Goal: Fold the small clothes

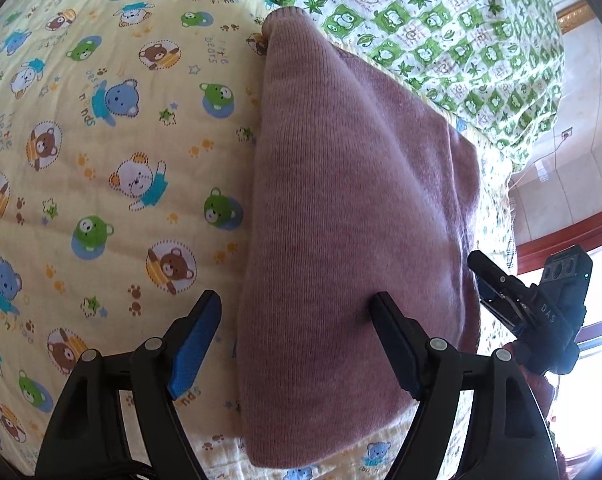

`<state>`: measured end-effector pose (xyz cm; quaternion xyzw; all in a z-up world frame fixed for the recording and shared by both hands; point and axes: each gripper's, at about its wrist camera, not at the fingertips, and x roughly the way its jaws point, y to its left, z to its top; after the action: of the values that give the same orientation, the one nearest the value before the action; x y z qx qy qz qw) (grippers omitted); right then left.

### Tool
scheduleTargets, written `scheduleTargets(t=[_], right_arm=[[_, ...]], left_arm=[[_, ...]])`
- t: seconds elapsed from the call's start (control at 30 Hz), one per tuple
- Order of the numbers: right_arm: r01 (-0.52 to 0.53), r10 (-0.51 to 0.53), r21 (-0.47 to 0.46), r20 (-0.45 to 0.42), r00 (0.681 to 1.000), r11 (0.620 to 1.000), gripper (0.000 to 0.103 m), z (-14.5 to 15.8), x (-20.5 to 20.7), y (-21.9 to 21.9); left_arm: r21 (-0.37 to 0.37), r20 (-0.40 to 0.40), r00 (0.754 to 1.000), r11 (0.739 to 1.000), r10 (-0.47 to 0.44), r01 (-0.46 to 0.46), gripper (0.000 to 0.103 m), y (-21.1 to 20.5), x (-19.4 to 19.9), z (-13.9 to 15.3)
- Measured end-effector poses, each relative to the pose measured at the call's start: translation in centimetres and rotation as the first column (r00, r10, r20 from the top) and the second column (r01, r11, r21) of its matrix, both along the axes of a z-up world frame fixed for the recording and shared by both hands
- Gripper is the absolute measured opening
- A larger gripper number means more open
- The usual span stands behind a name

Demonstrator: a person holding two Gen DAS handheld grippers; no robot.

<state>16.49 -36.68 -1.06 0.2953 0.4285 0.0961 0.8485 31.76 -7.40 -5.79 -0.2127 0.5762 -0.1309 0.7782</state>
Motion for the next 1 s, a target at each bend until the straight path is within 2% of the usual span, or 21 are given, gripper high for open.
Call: scheduleTargets(t=[0.3, 0.5, 0.57, 0.63, 0.67, 0.7, 0.73, 0.8, 0.87, 1.0], right_arm=[[-0.064, 0.065, 0.025, -0.044, 0.997, 0.998, 0.063, -2.1, 3.6, 0.4], [-0.092, 0.097, 0.065, -0.067, 0.993, 0.994, 0.066, -3.5, 4.6, 0.3], [-0.098, 0.104, 0.091, -0.064, 0.993, 0.991, 0.066, -4.0, 4.8, 0.2], [-0.101, 0.108, 0.118, -0.054, 0.993, 0.988, 0.066, -4.4, 4.9, 0.1], [-0.105, 0.113, 0.131, -0.051, 0.992, 0.986, 0.065, -4.5, 4.9, 0.2], [-0.113, 0.121, 0.141, -0.049, 0.991, 0.984, 0.055, -4.6, 5.0, 0.3], [-0.121, 0.13, 0.148, -0.053, 0.99, 0.981, 0.05, -4.7, 5.0, 0.5], [-0.125, 0.133, 0.152, -0.039, 0.99, 0.98, 0.038, -4.5, 4.7, 0.7], [-0.12, 0.123, 0.149, -0.011, 0.992, 0.982, 0.035, -3.6, 4.2, 1.0], [-0.116, 0.113, 0.165, 0.032, 0.993, 0.979, 0.033, -1.5, 3.1, 1.6]], left_arm=[[-0.054, -0.052, 0.998, 0.998, 0.024, -0.027, 0.084, -0.3, 2.5, -2.1], [-0.128, -0.086, 0.996, 0.99, 0.039, -0.05, 0.086, 0.0, 3.3, -4.0], [-0.147, -0.08, 0.996, 0.988, 0.036, -0.048, 0.083, -0.2, 3.5, -4.1], [-0.17, -0.071, 0.997, 0.985, 0.016, -0.028, 0.061, -0.6, 3.7, -4.1], [-0.156, -0.062, 0.998, 0.987, 0.016, -0.025, 0.059, -0.8, 3.8, -4.0], [-0.146, -0.048, 0.999, 0.989, 0.012, -0.019, 0.051, -1.1, 3.7, -3.7], [-0.137, -0.027, 1.0, 0.991, 0.003, -0.007, 0.045, -1.3, 3.5, -3.3], [-0.14, -0.001, 1.0, 0.99, -0.001, 0.001, 0.039, -1.3, 3.2, -2.6], [-0.15, 0.024, 1.0, 0.989, 0.004, 0.0, 0.034, -1.2, 2.8, -1.6], [-0.161, 0.065, 0.998, 0.987, 0.016, -0.005, 0.033, -0.4, 1.7, 0.7]])
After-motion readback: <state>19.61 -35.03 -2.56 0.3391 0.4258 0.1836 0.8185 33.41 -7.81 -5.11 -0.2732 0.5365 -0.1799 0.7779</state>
